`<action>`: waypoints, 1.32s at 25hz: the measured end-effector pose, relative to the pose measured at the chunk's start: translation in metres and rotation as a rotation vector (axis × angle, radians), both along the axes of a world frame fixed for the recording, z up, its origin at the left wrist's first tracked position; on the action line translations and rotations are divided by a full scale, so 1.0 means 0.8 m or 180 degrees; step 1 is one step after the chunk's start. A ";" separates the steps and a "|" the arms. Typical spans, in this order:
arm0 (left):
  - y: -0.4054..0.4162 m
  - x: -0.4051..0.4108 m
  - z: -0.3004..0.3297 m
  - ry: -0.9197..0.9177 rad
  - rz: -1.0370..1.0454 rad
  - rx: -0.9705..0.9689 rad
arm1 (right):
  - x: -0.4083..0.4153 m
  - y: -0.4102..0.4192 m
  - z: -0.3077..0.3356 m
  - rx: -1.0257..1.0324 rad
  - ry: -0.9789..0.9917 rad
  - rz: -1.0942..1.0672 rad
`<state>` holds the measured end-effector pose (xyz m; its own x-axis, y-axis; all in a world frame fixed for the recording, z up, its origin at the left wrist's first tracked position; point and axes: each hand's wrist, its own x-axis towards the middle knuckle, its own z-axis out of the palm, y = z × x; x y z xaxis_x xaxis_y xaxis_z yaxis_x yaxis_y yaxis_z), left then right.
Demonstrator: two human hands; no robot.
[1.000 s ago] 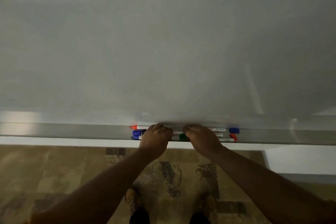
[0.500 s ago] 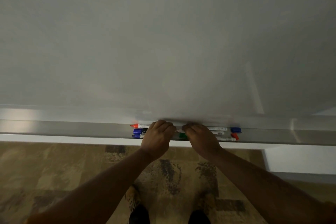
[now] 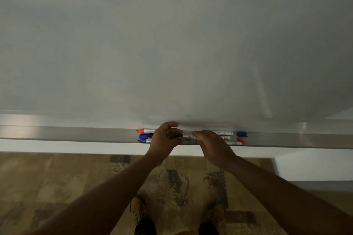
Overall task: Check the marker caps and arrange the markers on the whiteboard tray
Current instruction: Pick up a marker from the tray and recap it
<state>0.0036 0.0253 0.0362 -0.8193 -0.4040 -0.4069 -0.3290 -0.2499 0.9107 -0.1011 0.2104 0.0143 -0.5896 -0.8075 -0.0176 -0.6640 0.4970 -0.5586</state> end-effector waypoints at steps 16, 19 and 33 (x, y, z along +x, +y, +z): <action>-0.022 0.046 -0.061 -0.0883 -0.0211 -0.3645 | -0.003 0.002 -0.013 0.0265 0.0109 -0.0262; -0.048 0.041 -0.055 -0.1464 0.0032 -0.3676 | -0.001 -0.009 -0.015 0.0260 0.0116 -0.0208; -0.074 0.017 -0.039 -0.1354 -0.1191 -0.4384 | -0.002 -0.022 -0.013 0.0268 0.0181 -0.0132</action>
<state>0.0172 -0.0335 0.0052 -0.8806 -0.4586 -0.1190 -0.4733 0.8630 0.1769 -0.1026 0.1925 0.0039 -0.6244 -0.7795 -0.0499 -0.6714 0.5682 -0.4757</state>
